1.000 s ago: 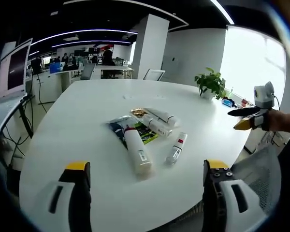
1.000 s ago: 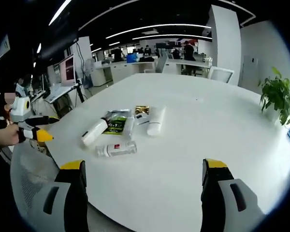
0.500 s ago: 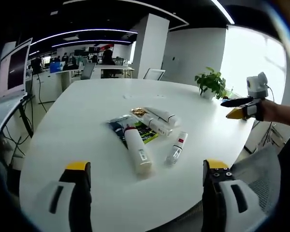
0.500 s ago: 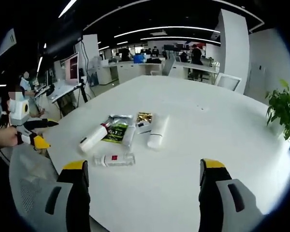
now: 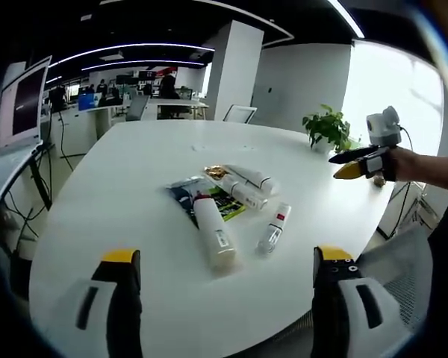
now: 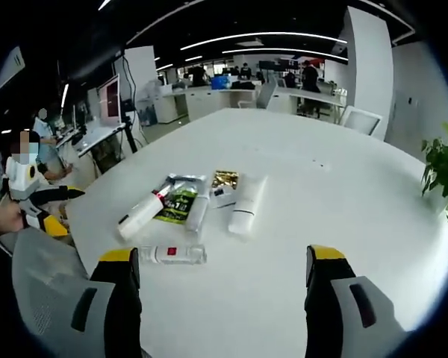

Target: Arrange the skincare products in the storage area until every visible bottle or jar stands upright without overlapping.

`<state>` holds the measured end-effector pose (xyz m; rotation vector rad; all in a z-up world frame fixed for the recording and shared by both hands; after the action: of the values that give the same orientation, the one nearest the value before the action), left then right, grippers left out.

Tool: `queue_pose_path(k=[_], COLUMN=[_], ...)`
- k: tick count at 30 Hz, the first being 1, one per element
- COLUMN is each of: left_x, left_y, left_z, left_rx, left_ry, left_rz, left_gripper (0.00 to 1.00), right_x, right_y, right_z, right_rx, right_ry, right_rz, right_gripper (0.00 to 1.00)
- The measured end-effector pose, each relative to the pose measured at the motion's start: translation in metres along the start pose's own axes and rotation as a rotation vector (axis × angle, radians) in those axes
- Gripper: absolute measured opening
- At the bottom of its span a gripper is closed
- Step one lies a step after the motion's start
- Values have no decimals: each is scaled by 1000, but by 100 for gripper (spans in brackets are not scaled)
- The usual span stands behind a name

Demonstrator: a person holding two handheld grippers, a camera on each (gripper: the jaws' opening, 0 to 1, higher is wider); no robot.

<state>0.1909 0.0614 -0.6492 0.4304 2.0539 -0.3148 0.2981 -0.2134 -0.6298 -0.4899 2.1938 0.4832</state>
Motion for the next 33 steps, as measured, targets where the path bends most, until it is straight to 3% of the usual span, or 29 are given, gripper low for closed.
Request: queue_pose_path(k=[10, 27, 33], left_x=[2, 4, 5], left_y=[-1, -5, -4], left_z=[1, 2, 2], left_rx=[1, 20, 19], left_ry=[7, 19, 24], left_rz=[7, 10, 3], left_gripper=[88, 88, 88], right_x=[-14, -42, -46], right_y=[-7, -13, -15], right_z=[30, 79, 93], right_rx=[-8, -9, 4], right_ry=[36, 84, 106], right_rz=[-39, -13, -19], right_gripper=[92, 89, 83])
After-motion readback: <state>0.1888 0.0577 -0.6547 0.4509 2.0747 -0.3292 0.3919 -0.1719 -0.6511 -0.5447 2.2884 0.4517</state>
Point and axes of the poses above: the point that each gripper's makers call its tool centre point, and the gripper's own axes: z roughly forward along the fingers, y roughly to its left, x roughly out of its underside, the point moved 1 cm from there along -z, roughly backward along the fingers, and after that the axes turned 9 degrees about z, right-handed, at the moved point
